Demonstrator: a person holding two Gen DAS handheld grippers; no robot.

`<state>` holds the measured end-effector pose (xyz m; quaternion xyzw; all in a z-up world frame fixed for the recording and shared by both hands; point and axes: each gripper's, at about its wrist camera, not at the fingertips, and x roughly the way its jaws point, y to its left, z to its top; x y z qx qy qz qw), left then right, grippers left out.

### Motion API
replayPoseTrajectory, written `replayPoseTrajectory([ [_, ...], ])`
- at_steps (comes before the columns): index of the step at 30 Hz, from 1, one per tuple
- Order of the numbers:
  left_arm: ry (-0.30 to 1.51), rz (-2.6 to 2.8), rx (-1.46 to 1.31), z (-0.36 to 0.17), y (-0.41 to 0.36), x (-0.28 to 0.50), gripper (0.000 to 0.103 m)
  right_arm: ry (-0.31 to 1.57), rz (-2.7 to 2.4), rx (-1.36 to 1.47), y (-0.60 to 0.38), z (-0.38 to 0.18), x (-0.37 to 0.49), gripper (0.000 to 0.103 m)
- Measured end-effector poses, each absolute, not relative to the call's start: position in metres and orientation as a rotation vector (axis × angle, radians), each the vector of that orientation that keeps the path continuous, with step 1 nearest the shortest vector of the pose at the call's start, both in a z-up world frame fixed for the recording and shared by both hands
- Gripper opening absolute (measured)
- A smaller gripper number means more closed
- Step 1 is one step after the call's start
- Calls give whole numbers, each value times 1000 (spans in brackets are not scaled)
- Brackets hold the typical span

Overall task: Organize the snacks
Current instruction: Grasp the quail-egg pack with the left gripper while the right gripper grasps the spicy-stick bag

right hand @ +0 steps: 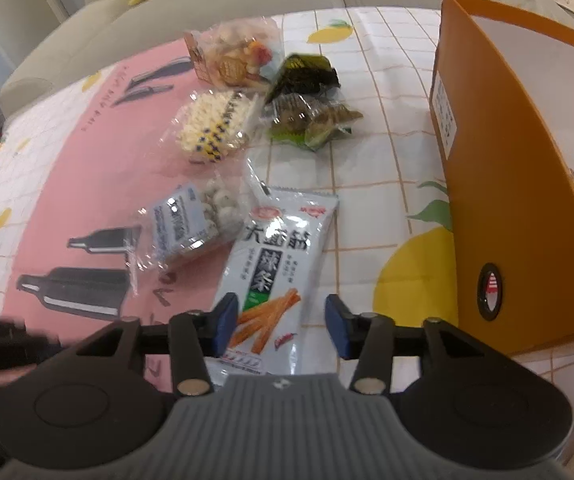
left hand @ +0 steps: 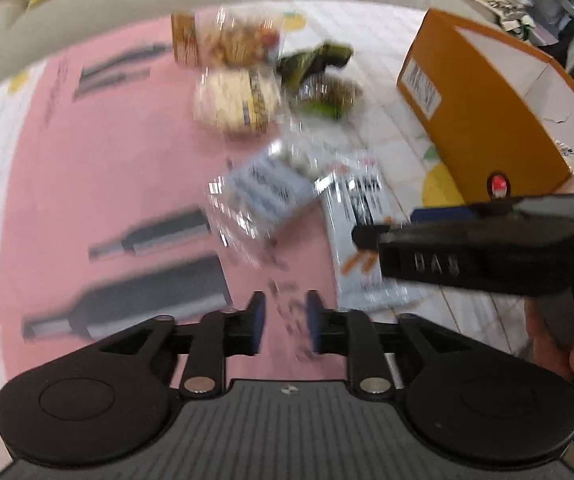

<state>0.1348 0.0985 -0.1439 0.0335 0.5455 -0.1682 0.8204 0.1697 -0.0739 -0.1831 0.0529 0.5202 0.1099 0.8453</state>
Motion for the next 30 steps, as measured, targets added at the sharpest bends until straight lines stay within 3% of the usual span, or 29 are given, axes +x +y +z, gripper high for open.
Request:
replayPoseTrajectory([
  [3,1119,-380,137,-138,100,142,46,1088,233,98,-70,-180,171,60],
  [5,1099,-389,192,-137,98,145,60,1084,226,81,-66,-181,173,61],
  [10,1050,-443,296,-135,100,148,76,1089,233,11,-57,-190,178,65],
  [14,1040,-471,375,-140,96,155,79,1074,204,-56,-55,-194,175,68],
  [20,1031,-559,429,-150,86,172,84,1078,134,-31,-75,-194,177,64],
  [30,1085,-681,449,-172,78,210,88,1020,227,-79,-73,-194,172,66],
])
